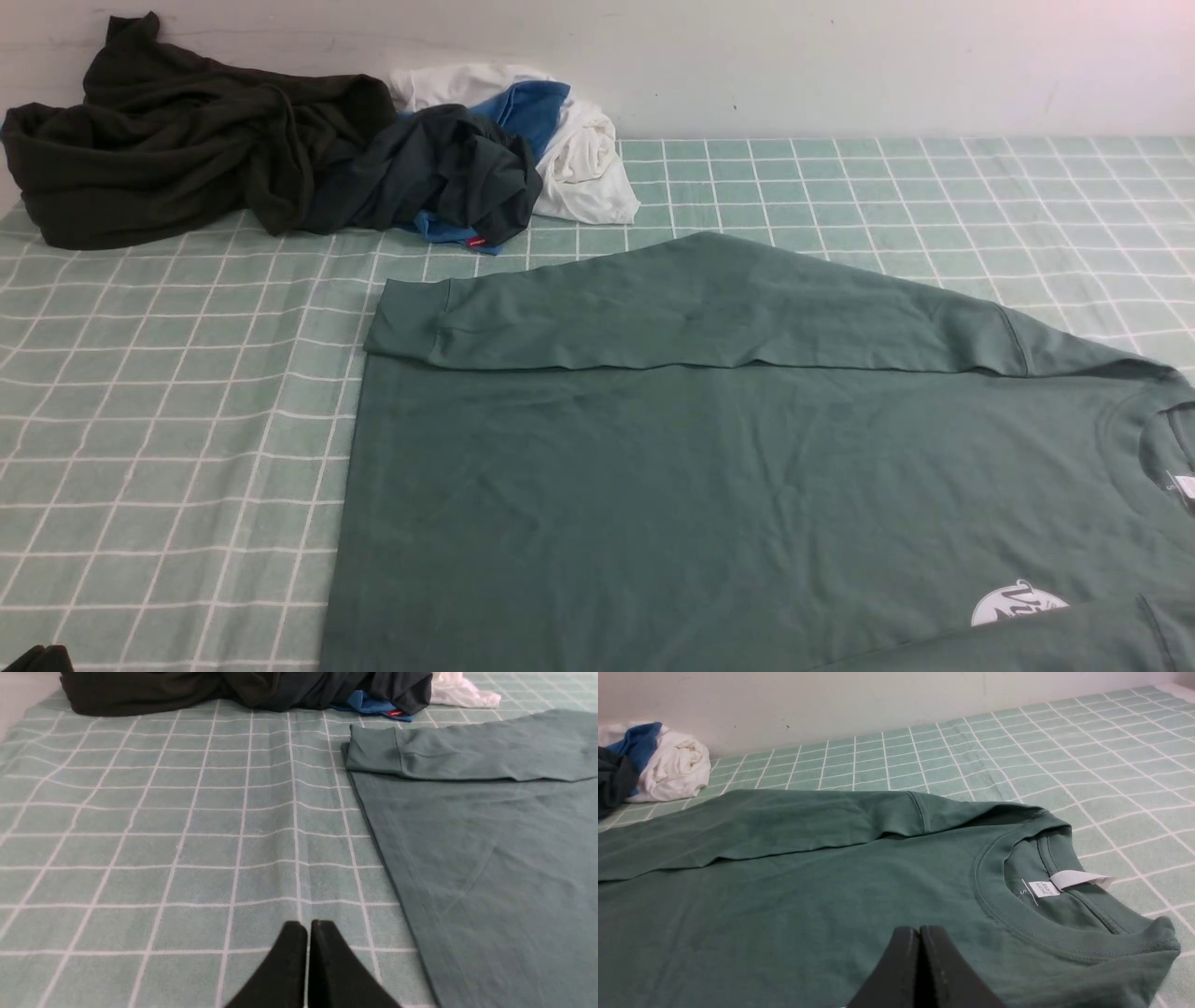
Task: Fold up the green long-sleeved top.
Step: Use the left arm to clamp the cuff closest to it
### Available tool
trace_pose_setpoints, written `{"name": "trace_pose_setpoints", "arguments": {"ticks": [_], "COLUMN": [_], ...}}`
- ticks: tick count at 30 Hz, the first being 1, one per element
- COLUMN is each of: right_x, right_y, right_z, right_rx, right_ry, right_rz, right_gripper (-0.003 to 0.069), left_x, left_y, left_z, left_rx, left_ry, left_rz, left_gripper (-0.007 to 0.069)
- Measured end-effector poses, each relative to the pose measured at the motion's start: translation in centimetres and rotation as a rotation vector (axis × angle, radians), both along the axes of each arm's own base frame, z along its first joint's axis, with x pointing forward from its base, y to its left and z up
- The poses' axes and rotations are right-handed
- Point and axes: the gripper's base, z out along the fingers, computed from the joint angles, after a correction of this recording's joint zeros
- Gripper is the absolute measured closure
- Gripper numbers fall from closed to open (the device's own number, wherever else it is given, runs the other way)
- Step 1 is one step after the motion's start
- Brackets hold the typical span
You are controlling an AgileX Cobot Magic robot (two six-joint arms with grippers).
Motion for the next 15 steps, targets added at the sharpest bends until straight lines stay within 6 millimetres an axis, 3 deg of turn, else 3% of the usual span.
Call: {"name": "trace_pose_setpoints", "arguments": {"ticks": [3, 9, 12, 15], "right_x": [0.0, 0.0, 0.0, 0.0], "right_y": [0.0, 0.1, 0.4, 0.8], "right_z": [0.0, 0.0, 0.0, 0.1], "right_rx": [0.0, 0.023, 0.164, 0.386], "right_ry": [0.0, -0.001, -0.011, -0.021], "right_rz": [0.0, 0.002, 0.009, 0.015], "right_gripper": [0.0673, 0.0673, 0.0673, 0.0673], "left_x": [0.0, 0.0, 0.0, 0.0], "left_y": [-0.1, -0.8, -1.5, -1.7], "left_z": [0.0, 0.3, 0.8, 1.1], "left_rx": [-0.048, -0.342, -0.682, -0.818], "left_ry": [0.001, -0.011, 0.003, -0.004], "left_rz": [-0.003, -0.007, -0.014, -0.015], "left_gripper": [0.0627, 0.0627, 0.0627, 0.0627]}}
